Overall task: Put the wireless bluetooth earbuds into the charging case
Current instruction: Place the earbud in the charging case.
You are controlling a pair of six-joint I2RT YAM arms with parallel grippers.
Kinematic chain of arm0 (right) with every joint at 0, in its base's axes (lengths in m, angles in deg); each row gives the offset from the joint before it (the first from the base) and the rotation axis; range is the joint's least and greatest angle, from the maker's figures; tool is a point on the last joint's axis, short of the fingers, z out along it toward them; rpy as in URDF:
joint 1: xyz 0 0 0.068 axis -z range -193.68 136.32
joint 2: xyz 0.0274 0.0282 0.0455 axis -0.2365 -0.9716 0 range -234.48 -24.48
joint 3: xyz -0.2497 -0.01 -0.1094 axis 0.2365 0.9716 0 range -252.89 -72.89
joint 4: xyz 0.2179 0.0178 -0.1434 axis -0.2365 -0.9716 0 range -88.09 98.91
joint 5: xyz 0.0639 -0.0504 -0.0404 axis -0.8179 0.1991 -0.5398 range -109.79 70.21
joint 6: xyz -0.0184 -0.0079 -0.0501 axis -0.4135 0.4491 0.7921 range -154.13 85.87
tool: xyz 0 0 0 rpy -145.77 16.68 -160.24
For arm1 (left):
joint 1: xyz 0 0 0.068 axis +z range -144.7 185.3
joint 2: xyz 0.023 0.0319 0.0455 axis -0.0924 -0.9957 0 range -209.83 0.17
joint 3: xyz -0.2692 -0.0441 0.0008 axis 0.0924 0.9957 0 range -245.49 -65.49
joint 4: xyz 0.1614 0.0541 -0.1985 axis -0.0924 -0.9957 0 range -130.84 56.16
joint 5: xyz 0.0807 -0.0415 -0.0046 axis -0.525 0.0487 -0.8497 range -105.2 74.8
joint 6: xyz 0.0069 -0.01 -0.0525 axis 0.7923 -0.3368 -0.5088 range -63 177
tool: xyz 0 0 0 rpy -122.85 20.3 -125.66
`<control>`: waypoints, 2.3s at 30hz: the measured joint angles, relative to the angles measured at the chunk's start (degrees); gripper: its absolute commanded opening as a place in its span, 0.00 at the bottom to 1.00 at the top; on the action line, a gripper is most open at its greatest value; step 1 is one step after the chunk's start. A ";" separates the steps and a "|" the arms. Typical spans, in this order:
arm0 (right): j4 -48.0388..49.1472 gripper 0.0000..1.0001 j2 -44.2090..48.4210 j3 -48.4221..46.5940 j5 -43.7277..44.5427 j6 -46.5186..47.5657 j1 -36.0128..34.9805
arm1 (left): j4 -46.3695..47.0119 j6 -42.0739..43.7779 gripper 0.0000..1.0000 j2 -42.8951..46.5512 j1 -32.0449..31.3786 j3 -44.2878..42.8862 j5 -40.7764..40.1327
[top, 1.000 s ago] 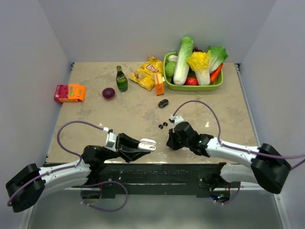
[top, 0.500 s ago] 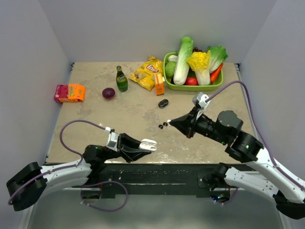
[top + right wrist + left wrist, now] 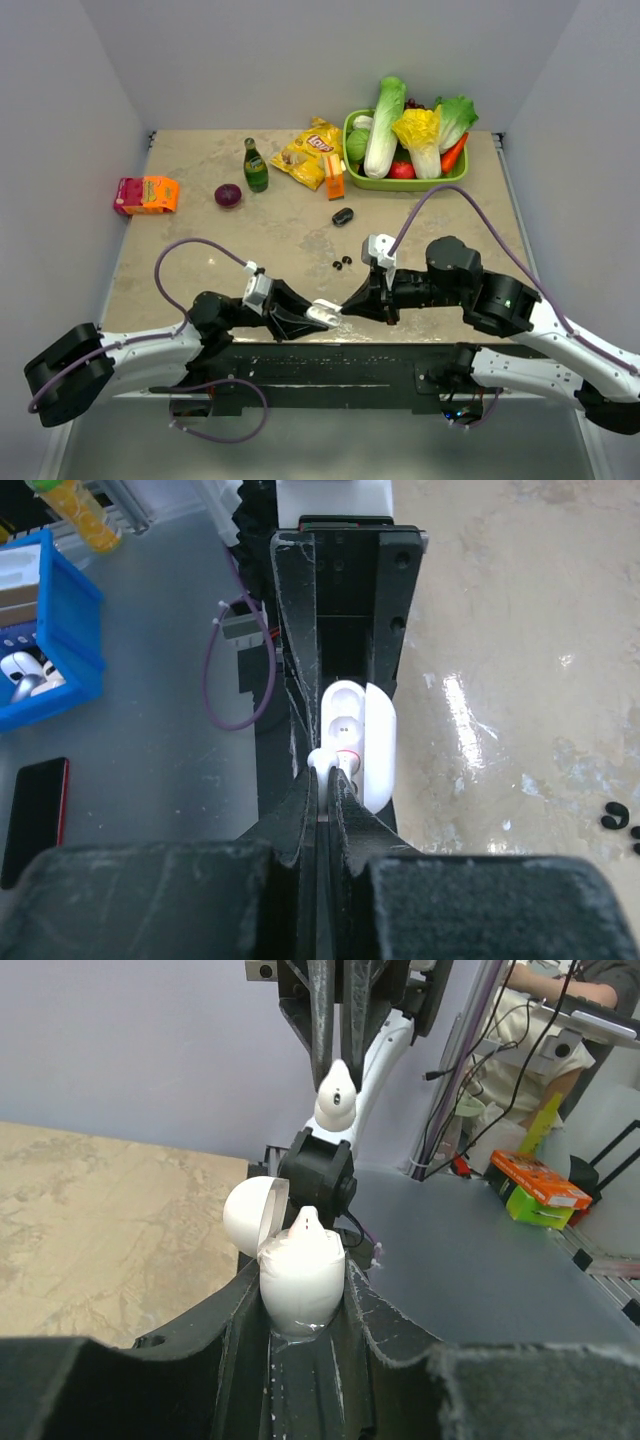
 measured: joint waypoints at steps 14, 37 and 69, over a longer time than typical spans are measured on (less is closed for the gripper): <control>1.79 0.00 -1.20 3.06 -0.02 -0.04 -1.31 | -1.20 -0.59 0.00 -7.34 0.00 -4.61 4.11; 5.84 0.00 -4.79 4.63 3.15 -0.46 -2.93 | -0.92 -1.51 0.00 -7.87 0.00 -4.61 5.05; 8.28 0.03 4.83 3.06 29.14 -10.23 -5.38 | -0.31 -1.31 0.00 -6.51 0.00 -2.62 1.70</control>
